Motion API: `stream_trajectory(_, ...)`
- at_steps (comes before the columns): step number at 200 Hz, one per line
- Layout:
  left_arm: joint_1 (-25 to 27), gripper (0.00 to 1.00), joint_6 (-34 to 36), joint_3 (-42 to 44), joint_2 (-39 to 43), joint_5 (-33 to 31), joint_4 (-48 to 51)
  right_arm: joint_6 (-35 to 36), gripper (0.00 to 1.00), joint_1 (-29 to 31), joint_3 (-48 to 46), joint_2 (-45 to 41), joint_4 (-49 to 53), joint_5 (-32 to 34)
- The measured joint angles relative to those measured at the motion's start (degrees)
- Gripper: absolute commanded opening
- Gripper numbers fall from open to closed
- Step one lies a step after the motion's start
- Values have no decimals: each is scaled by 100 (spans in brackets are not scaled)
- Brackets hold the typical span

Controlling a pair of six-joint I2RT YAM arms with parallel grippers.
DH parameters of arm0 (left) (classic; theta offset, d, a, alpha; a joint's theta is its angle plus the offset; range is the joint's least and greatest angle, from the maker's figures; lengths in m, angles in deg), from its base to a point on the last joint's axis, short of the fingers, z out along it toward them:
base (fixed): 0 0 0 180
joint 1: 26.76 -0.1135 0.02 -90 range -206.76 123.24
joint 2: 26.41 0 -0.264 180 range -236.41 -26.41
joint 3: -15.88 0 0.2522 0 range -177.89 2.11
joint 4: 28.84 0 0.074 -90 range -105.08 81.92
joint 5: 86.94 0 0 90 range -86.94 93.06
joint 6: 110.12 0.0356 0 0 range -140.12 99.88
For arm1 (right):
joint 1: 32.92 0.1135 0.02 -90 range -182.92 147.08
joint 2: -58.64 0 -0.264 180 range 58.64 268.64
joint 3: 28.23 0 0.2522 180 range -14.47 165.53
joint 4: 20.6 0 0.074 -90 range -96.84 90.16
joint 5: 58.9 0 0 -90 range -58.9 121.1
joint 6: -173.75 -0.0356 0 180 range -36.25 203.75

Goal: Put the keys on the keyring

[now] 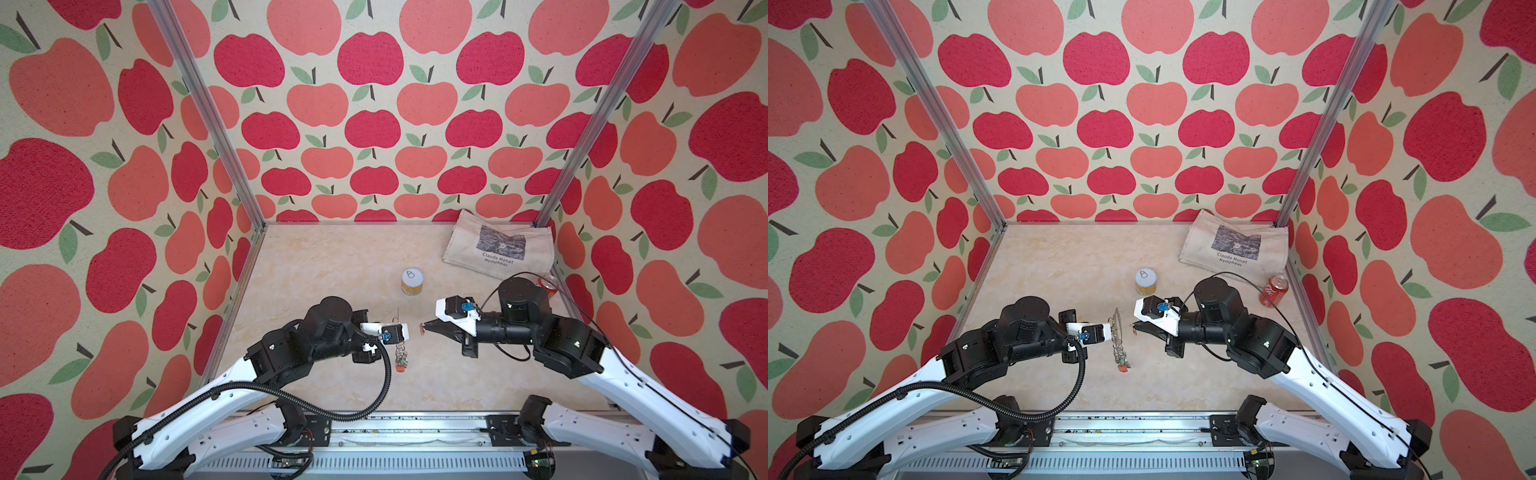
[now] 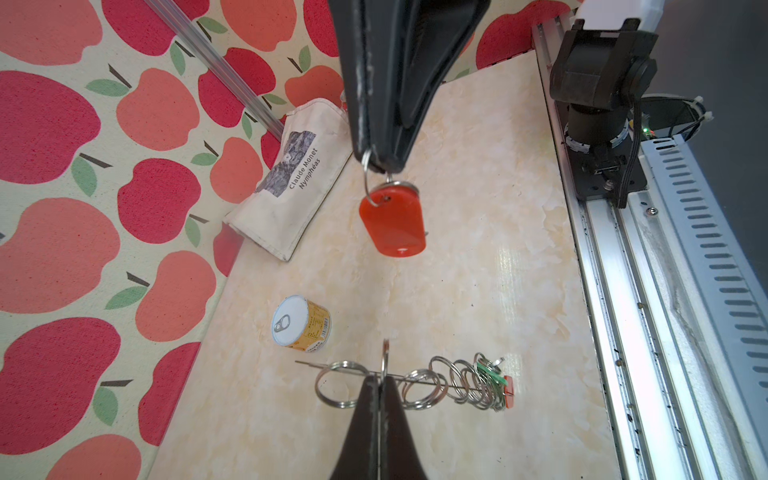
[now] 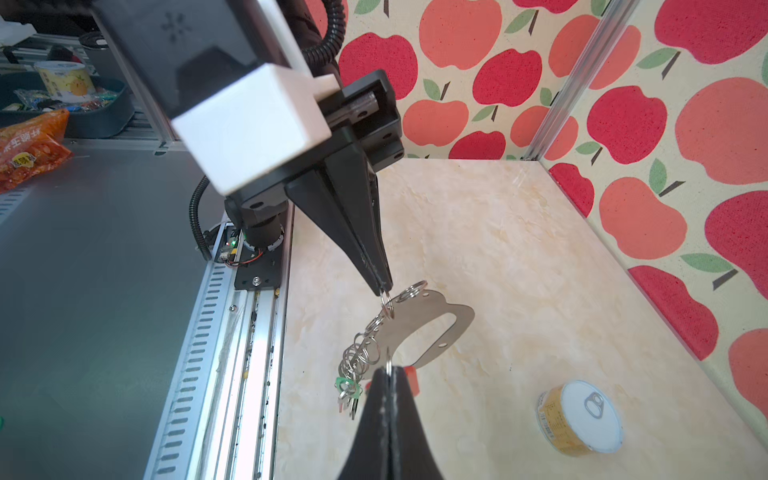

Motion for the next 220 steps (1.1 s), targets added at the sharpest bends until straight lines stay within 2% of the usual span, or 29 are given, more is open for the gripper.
stream_trajectory(38, -48, 0, 256, -72, -289, 87, -321, 354, 0, -46, -87, -76, 98, 55)
stream_trajectory(102, -623, 0, 190, -63, -302, 874, -890, 372, 0, -90, -713, -503, -363, 179)
stream_trajectory(148, -695, 0, 83, 83, -271, 1300, -1137, 374, 0, -98, -728, -376, -717, 254)
stream_trajectory(220, -732, 0, 83, 245, -256, 1598, -1185, 376, 0, -136, -728, -315, -1073, 291)
